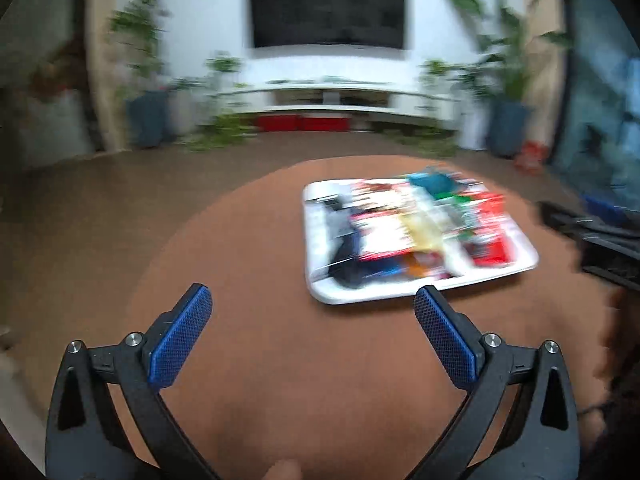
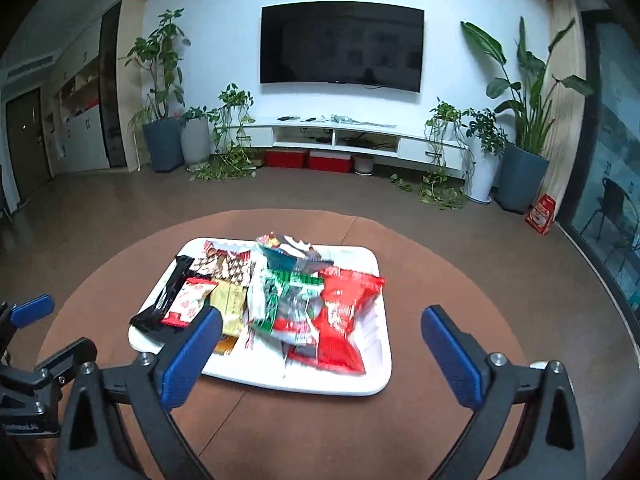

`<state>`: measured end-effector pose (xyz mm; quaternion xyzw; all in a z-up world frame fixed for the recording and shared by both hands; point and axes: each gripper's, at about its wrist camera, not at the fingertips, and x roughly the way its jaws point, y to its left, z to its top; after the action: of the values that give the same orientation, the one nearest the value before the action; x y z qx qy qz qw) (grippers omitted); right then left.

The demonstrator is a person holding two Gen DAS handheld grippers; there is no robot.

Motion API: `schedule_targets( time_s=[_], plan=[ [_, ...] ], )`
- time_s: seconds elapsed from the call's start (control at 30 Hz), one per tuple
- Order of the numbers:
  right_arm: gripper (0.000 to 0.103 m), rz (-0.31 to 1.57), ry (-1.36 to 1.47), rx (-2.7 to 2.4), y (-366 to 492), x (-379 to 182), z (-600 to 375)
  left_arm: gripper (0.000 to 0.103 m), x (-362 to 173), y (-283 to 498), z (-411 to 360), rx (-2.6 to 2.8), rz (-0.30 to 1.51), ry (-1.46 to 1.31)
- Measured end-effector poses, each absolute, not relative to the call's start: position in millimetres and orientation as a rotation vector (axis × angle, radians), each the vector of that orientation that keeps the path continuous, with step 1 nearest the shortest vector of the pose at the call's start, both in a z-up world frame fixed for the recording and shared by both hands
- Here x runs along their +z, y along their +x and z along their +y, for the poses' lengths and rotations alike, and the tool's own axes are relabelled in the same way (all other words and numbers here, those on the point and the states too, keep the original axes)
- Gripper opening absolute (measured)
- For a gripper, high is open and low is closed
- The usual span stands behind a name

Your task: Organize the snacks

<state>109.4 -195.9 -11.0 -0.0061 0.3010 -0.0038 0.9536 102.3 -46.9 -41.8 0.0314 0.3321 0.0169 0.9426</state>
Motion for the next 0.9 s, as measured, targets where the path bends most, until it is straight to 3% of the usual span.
schedule_targets(
  time_s=[0.43,0.9],
  plan=[
    [0.102,0.605,0.038,-0.056,34.5,-30.7,-189.5,0.103,-47.4,38.3,-39.1,-0.045,0.706,-0.021],
    [0.102,0.67,0.028,-0.118,31.1,-51.6,-184.3,0.103,-71.9,49.7,-51.4,-0.045,0.753,0.03]
  ],
)
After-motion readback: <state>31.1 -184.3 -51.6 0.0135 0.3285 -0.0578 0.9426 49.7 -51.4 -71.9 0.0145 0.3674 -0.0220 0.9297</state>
